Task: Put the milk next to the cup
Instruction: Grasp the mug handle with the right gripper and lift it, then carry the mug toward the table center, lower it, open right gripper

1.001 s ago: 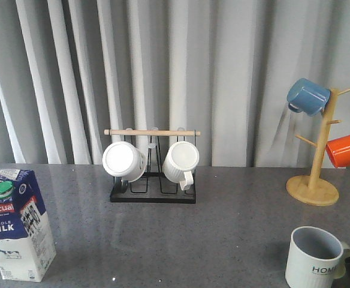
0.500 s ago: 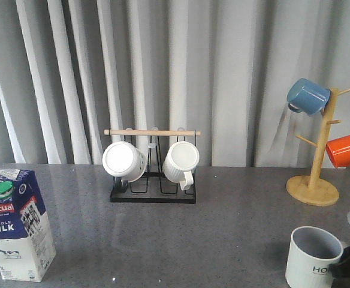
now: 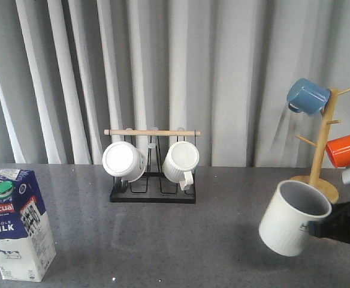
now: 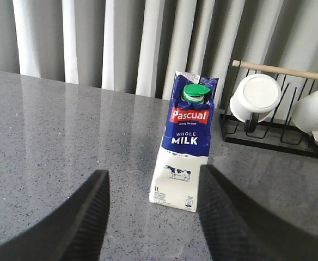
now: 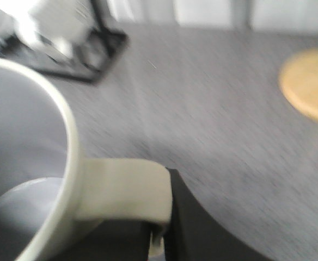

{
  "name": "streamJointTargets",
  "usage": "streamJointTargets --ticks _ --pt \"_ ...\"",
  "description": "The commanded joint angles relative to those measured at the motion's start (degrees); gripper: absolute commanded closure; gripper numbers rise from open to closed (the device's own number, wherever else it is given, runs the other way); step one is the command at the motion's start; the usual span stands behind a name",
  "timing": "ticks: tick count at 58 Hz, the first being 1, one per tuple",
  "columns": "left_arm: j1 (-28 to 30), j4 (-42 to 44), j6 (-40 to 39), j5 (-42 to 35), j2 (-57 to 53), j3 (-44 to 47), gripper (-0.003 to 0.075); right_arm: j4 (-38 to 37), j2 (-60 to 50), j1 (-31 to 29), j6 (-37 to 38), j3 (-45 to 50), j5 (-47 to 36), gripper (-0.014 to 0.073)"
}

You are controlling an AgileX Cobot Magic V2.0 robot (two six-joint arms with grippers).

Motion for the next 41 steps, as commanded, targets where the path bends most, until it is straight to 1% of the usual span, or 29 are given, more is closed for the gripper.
streamJointTargets --ticks 1,6,8,12,15,20,22,25,31,36,41 --pt "0.04 0.04 -0.15 -3.63 1.14 -1.58 0.0355 1.64 -5.17 7.66 6.07 -1.80 -6.04 0.0596" --pt "0.04 0.04 -0.15 -3.38 1.14 -1.57 0.0355 1.59 -5.00 14.34 9.11 -1.80 -13.24 0.0596" --pt "0.04 0.04 -0.15 -3.32 1.14 -1.57 0.0355 1.73 -4.52 18.01 9.93 -1.80 -16.31 0.0596" --pt "0.04 0.04 -0.15 -3.32 1.14 -1.57 0.0355 2.49 -3.15 23.22 10.18 -1.80 -21.66 0.0596" --pt "0.04 0.04 -0.15 -3.32 1.14 -1.57 0.0355 4.18 -1.72 27.43 10.06 -1.80 -28.02 0.0596" --pt "0.04 0.04 -0.15 -3.31 1.14 -1.57 0.0360 6.09 0.33 32.12 9.93 -1.80 -38.04 0.0596" --pt "0.04 0.04 -0.15 -3.31 1.14 -1.57 0.0363 6.14 1.14 33.37 9.87 -1.80 -40.14 0.0596" --pt "0.04 0.04 -0.15 -3.27 1.14 -1.57 0.0365 6.13 2.26 34.19 9.87 -1.80 -40.71 0.0594" --pt "0.04 0.04 -0.15 -3.27 1.14 -1.57 0.0365 7.00 4.11 34.10 9.98 -1.80 -36.52 0.0594" --pt "0.04 0.04 -0.15 -3.27 1.14 -1.57 0.0365 8.80 5.25 34.07 9.98 -1.80 -36.27 0.0594" --pt "0.04 0.04 -0.15 -3.27 1.14 -1.57 0.0365 9.05 6.05 34.07 9.98 -1.80 -36.27 0.0589"
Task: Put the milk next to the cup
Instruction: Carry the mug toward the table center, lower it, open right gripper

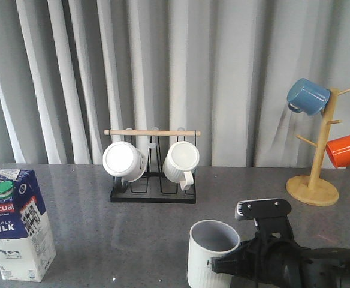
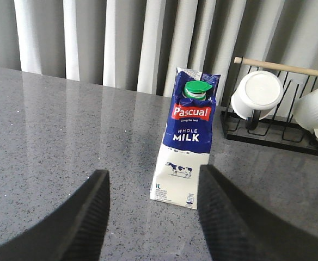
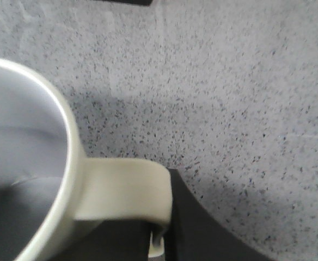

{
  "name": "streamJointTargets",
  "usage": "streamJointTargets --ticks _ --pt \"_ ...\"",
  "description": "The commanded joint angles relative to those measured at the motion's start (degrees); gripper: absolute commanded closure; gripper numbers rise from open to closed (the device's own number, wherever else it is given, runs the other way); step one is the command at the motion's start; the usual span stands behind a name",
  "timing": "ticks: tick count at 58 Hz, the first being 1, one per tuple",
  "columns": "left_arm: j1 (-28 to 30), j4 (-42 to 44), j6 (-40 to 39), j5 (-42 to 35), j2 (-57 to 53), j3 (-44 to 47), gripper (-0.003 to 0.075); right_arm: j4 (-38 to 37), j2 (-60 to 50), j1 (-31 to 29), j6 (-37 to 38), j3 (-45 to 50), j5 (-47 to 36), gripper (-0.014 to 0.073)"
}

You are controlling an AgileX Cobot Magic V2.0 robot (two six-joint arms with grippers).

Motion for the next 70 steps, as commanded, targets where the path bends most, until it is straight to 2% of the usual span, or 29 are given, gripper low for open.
streamJointTargets --ticks 1,14,37,55,70 --pt "0.04 0.09 -0.15 -3.73 1.14 -1.57 0.0365 0.81 -1.26 0.00 0.14 -1.60 1.08 0.0587" --pt "0.04 0.09 -0.15 -3.30 1.14 -1.57 0.0365 1.07 -0.83 0.00 0.08 -1.60 3.32 0.0527" --pt "0.04 0.09 -0.20 -1.08 1.14 -1.57 0.0365 1.74 -0.83 0.00 0.85 -1.60 3.31 0.0241" --pt "0.04 0.09 -0.20 -1.08 1.14 -1.57 0.0365 1.74 -4.93 0.00 1.85 0.94 3.30 0.0225" --pt "0.04 0.09 -0.20 -1.08 1.14 -1.57 0.0365 1.74 -16.27 0.00 2.46 9.78 4.93 0.0242"
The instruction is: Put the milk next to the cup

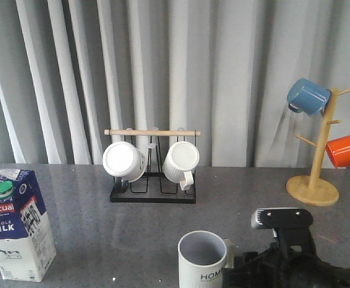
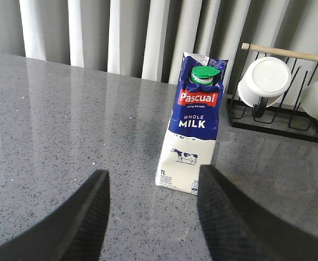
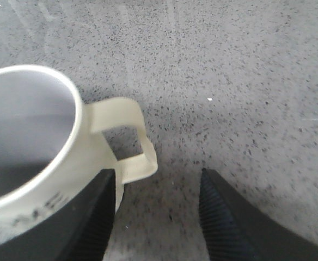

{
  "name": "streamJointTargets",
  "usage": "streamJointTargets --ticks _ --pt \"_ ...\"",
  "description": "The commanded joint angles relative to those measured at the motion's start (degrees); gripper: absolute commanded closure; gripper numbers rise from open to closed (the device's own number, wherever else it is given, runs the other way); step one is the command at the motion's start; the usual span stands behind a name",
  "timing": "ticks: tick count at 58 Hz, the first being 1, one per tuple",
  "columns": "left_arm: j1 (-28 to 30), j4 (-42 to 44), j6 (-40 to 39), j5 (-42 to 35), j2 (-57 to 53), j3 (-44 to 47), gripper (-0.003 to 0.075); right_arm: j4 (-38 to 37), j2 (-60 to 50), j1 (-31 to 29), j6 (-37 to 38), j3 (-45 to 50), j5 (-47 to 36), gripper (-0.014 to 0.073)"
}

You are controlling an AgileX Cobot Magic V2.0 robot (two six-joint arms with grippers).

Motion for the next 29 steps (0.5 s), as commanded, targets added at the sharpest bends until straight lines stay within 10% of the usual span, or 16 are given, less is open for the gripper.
streamJointTargets --ticks 1,18,29 --pt "0.04 0.09 -0.20 -3.67 1.14 -1.57 0.0365 1.32 -7.72 0.00 -0.24 2.23 2.33 0.0246" --pt "0.04 0.09 -0.20 -3.72 1.14 -1.57 0.0365 -7.62 -29.24 0.00 -2.69 13.52 10.34 0.0611" --pt "0.04 0.09 -0.20 -3.54 1.26 -1.57 0.0365 -16.64 -40.11 0.00 -2.63 22.30 11.29 0.0602"
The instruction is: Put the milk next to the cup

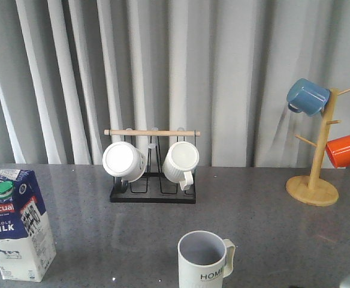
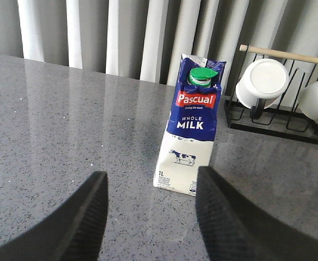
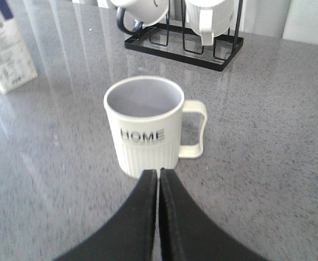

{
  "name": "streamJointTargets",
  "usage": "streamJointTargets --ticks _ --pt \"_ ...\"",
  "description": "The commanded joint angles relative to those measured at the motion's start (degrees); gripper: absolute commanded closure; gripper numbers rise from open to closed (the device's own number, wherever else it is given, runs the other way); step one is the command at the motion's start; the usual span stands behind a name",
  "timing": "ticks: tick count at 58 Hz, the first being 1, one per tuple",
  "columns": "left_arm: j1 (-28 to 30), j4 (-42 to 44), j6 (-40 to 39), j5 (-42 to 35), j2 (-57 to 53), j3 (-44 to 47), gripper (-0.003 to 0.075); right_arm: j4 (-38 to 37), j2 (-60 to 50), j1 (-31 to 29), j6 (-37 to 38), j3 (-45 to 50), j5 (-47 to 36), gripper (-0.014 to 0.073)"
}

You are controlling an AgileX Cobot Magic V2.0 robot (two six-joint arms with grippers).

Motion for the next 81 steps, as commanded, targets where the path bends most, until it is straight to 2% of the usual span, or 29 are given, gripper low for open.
streamJointTargets --ticks 1,12,19,27,34,43,50,58,66,73,81 --pt "0.04 0.15 -0.15 -3.49 1.25 -1.57 0.0365 -4.32 -5.27 0.00 -0.75 3.30 1.65 0.0602" --pt "0.04 -3.20 1.61 -1.65 3.65 -3.21 0.0356 -3.61 -10.39 0.00 -0.56 10.78 1.18 0.0602" --pt "0.04 -9.13 9.88 -1.14 7.64 -7.33 0.0321 -2.30 -10.72 0.00 -0.48 13.12 1.18 0.0602" --pt "0.04 -15.50 17.16 -0.44 13.22 -14.58 0.0246 0.67 -10.72 0.00 -0.33 13.14 0.91 0.0602" --pt "0.04 -17.07 22.00 4.57 20.64 -23.70 0.0183 0.67 -10.72 0.00 -0.33 13.14 0.72 0.0602" --pt "0.04 -16.84 26.96 17.08 31.09 -37.62 0.0158 1.83 -10.72 0.00 -0.33 13.08 0.97 0.0602" --pt "0.04 -15.50 27.06 24.46 39.34 -47.60 0.0158 2.38 -10.72 0.00 -0.33 13.08 1.15 0.0602" --pt "0.04 -16.14 27.06 25.32 45.72 -55.89 0.0158 2.32 -10.72 0.00 -0.33 13.08 1.29 0.0602" --pt "0.04 -20.42 27.06 26.33 50.26 -62.71 0.0161 2.19 -10.72 0.00 -0.33 12.82 0.93 0.0602" --pt "0.04 -24.71 27.24 32.36 55.71 -69.28 0.0161 2.18 -10.72 0.00 -0.33 12.42 -0.20 0.0602" --pt "0.04 -25.34 27.13 37.72 62.19 -74.93 0.0161 2.18 -10.72 0.00 -0.33 12.48 -0.80 0.0602"
